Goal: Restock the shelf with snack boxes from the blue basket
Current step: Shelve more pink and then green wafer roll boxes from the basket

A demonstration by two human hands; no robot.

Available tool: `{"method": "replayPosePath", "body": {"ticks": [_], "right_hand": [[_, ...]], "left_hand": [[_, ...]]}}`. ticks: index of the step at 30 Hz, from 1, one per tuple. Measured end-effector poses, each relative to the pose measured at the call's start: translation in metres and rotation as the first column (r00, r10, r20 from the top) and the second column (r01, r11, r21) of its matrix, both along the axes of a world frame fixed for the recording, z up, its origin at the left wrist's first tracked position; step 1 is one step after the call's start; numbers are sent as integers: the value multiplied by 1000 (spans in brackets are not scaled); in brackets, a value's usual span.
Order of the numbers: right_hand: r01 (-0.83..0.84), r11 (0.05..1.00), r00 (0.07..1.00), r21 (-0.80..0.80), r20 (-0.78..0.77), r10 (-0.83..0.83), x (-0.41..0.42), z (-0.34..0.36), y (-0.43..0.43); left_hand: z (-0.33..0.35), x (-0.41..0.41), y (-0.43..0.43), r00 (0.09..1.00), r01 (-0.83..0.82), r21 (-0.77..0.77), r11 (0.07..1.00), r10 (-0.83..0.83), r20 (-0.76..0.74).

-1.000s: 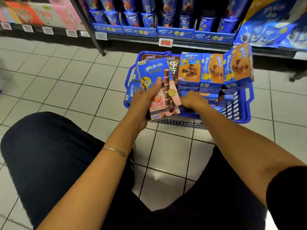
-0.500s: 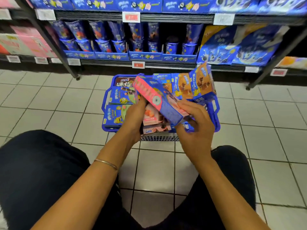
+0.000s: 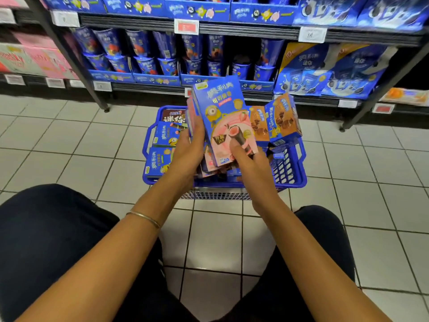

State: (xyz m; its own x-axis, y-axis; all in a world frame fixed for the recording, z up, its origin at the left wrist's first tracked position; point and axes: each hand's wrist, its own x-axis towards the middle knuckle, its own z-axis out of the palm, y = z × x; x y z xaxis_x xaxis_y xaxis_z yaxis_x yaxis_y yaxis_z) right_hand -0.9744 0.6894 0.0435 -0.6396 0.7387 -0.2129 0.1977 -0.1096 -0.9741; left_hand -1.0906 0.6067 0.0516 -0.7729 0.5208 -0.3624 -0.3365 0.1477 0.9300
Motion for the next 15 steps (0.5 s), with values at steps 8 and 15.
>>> {"method": "replayPosePath", "body": {"ticks": [8,15], "right_hand": [[-234,952,961,198,197,195,-12,24,29],[-518,824,682,229,692,236,-25,-61,118]], "left_hand": [[8,-24,-7,999,13,251,968,-26,46],[-6,-17,1,964,-88,387,918,-20,267]]}}
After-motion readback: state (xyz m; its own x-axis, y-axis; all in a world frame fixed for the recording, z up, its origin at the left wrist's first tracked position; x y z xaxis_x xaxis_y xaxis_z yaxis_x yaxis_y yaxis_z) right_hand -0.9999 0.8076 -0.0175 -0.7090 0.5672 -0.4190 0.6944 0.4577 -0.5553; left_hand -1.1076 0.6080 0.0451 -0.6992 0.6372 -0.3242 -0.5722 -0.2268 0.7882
